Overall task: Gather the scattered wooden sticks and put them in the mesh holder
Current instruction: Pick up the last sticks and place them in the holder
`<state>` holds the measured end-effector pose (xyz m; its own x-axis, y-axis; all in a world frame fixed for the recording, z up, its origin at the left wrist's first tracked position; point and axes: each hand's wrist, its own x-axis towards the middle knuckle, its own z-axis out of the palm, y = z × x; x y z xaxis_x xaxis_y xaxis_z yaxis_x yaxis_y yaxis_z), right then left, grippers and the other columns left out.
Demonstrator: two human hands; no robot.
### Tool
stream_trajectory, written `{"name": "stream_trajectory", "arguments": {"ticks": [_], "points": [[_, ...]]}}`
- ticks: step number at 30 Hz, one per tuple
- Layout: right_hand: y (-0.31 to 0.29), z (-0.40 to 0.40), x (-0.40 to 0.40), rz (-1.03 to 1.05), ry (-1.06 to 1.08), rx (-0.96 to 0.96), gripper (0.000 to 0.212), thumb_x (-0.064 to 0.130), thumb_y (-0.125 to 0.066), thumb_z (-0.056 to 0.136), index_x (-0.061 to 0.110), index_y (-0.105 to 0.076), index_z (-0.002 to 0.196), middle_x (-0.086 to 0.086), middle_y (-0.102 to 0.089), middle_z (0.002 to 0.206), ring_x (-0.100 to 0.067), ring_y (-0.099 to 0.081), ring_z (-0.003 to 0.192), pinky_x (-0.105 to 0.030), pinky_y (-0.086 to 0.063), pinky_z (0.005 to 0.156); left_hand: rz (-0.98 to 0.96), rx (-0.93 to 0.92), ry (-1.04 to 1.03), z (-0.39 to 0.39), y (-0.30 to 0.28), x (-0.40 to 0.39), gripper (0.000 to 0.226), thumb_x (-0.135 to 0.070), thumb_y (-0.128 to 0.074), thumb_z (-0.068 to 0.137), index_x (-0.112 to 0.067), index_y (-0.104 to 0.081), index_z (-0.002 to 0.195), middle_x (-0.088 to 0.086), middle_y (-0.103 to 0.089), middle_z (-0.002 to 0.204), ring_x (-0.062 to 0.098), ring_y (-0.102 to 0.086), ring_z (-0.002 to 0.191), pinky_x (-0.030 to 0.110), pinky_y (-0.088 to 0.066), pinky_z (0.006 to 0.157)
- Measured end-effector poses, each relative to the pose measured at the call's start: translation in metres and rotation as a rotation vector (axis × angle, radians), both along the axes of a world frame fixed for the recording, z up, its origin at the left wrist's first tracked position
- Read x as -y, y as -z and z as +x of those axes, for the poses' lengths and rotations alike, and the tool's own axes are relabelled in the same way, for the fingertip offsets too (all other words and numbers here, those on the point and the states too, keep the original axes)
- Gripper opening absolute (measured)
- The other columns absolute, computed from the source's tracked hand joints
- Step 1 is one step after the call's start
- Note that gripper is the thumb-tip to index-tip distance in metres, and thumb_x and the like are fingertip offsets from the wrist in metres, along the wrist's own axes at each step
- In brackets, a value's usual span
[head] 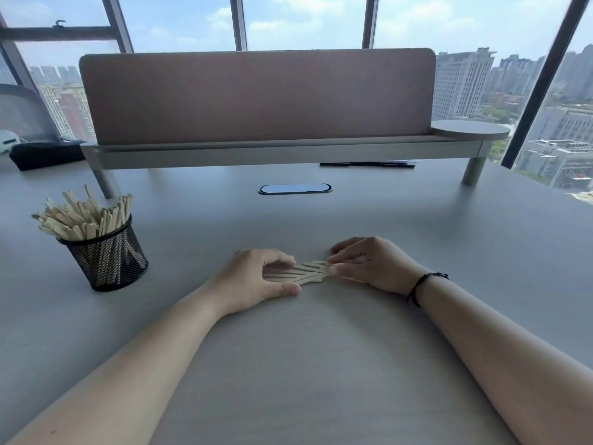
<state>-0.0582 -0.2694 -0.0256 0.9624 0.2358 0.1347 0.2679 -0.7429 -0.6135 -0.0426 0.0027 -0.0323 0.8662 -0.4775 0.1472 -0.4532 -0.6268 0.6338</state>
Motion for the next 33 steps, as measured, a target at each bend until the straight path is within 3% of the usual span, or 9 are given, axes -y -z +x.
{"name": "stream_trajectory", "arguments": {"ticks": [4, 8, 12, 16, 19, 22, 25, 29, 33], "points": [[0.000, 0.009, -0.017, 0.026, 0.128, 0.093, 0.056, 0.069, -0.050, 0.086, 0.022, -0.078, 0.073, 0.015, -0.077, 0.089, -0.003, -0.068, 0.087, -0.030, -0.052, 0.089, -0.111, -0.009, 0.026, 0.001, 0.002, 0.005, 0.029, -0.029, -0.087, 0.075, -0.022, -0.079, 0.101, -0.016, -0.075, 0.105, -0.008, -0.066, 0.103, 0.017, -0.049, 0.096], [0.000, 0.019, -0.038, 0.081, 0.172, 0.125, 0.067, 0.062, -0.049, 0.093, 0.010, -0.068, 0.056, 0.003, -0.075, 0.069, -0.010, -0.069, 0.071, -0.032, -0.053, 0.083, -0.124, 0.049, 0.019, 0.002, 0.003, 0.010, 0.028, -0.032, -0.088, 0.074, -0.026, -0.078, 0.100, -0.014, -0.076, 0.096, 0.001, -0.070, 0.093, 0.029, -0.054, 0.092], [-0.002, 0.022, -0.053, 0.090, 0.152, 0.168, 0.068, 0.057, -0.050, 0.095, 0.007, -0.066, 0.052, 0.000, -0.073, 0.062, -0.012, -0.068, 0.065, -0.031, -0.053, 0.077, -0.017, 0.182, -0.012, 0.000, 0.005, 0.013, 0.037, -0.046, -0.084, 0.074, -0.032, -0.073, 0.107, -0.018, -0.062, 0.113, 0.000, -0.060, 0.101, 0.025, -0.048, 0.091], [-0.007, 0.014, -0.056, 0.138, 0.212, 0.304, 0.064, 0.055, -0.050, 0.096, 0.007, -0.067, 0.058, 0.012, -0.062, 0.046, -0.007, -0.058, 0.050, -0.028, -0.047, 0.060, 0.128, 0.183, -0.067, -0.001, 0.001, 0.014, 0.057, -0.063, -0.072, 0.077, -0.039, -0.062, 0.128, -0.020, -0.052, 0.141, 0.005, -0.048, 0.130, 0.031, -0.038, 0.109], [-0.008, 0.012, -0.037, 0.419, 0.413, 0.372, 0.058, 0.057, -0.048, 0.096, 0.016, -0.073, 0.064, 0.009, -0.072, 0.063, -0.009, -0.067, 0.066, -0.030, -0.051, 0.069, 0.213, 0.115, -0.144, -0.001, 0.001, 0.009, 0.069, -0.075, -0.062, 0.077, -0.042, -0.055, 0.137, -0.022, -0.043, 0.152, 0.007, -0.036, 0.142, 0.033, -0.029, 0.117], [-0.001, 0.014, -0.023, 0.634, 0.485, 0.153, 0.053, 0.063, -0.046, 0.092, 0.021, -0.073, 0.075, 0.005, -0.077, 0.090, -0.019, -0.071, 0.095, -0.041, -0.053, 0.093, 0.150, 0.102, -0.165, 0.003, 0.005, 0.004, 0.057, -0.068, -0.063, 0.082, -0.039, -0.062, 0.131, -0.019, -0.048, 0.149, 0.004, -0.036, 0.144, 0.032, -0.031, 0.116], [0.000, 0.008, -0.033, 0.664, 0.426, 0.006, 0.047, 0.058, -0.045, 0.097, 0.019, -0.070, 0.098, -0.001, -0.073, 0.116, -0.016, -0.065, 0.112, -0.037, -0.046, 0.103, 0.074, 0.107, -0.182, 0.005, 0.006, 0.005, 0.042, -0.052, -0.070, 0.086, -0.032, -0.070, 0.122, -0.013, -0.059, 0.141, 0.005, -0.043, 0.139, 0.024, -0.033, 0.112], [0.000, 0.007, -0.061, 0.566, 0.325, 0.004, 0.069, 0.059, -0.043, 0.097, -0.006, -0.063, 0.109, -0.023, -0.066, 0.122, -0.036, -0.059, 0.117, -0.048, -0.043, 0.105, 0.020, 0.098, -0.205, 0.005, 0.004, 0.003, 0.037, -0.049, -0.076, 0.081, -0.030, -0.075, 0.113, -0.013, -0.069, 0.126, 0.004, -0.056, 0.126, 0.018, -0.038, 0.098], [-0.002, 0.009, -0.074, 0.692, 0.261, -0.064, 0.046, 0.060, -0.049, 0.094, 0.020, -0.070, 0.101, -0.003, -0.072, 0.115, -0.015, -0.065, 0.114, -0.044, -0.043, 0.109, 0.021, 0.118, -0.191, 0.002, 0.002, 0.002, 0.063, -0.054, -0.078, 0.077, -0.031, -0.060, 0.132, -0.011, -0.064, 0.131, 0.010, -0.058, 0.122, 0.020, -0.040, 0.092]]}}
